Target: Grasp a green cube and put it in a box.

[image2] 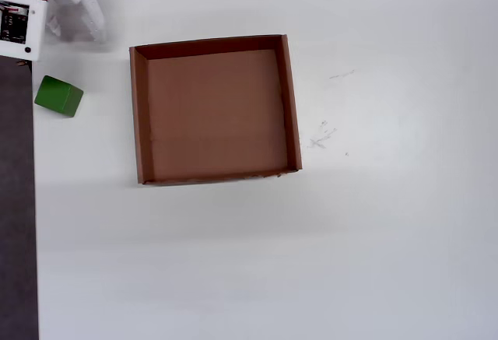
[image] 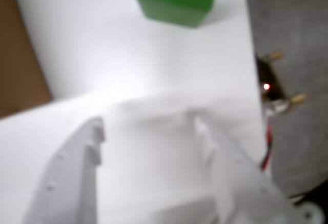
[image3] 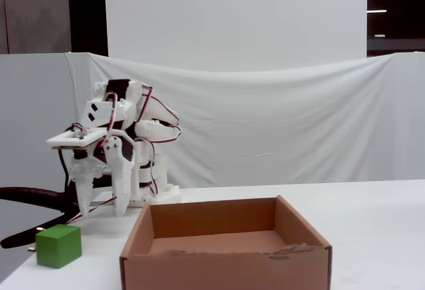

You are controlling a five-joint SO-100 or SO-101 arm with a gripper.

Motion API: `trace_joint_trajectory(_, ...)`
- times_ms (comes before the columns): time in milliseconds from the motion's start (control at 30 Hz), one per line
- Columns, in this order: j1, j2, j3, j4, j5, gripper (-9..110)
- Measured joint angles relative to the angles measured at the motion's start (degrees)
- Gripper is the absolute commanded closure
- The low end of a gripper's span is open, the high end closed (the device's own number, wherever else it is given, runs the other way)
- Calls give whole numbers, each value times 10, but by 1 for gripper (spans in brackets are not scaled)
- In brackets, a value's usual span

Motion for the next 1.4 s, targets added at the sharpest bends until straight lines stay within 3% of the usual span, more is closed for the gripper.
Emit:
trace_joint_trajectory(433, -2, 0, 0, 0, 5, 77)
trace_joint_trajectory(1000, -45, -124, -12, -134, 4, 77)
trace_joint_trajectory(1400, -49, -247, -125, -100, -67, 77)
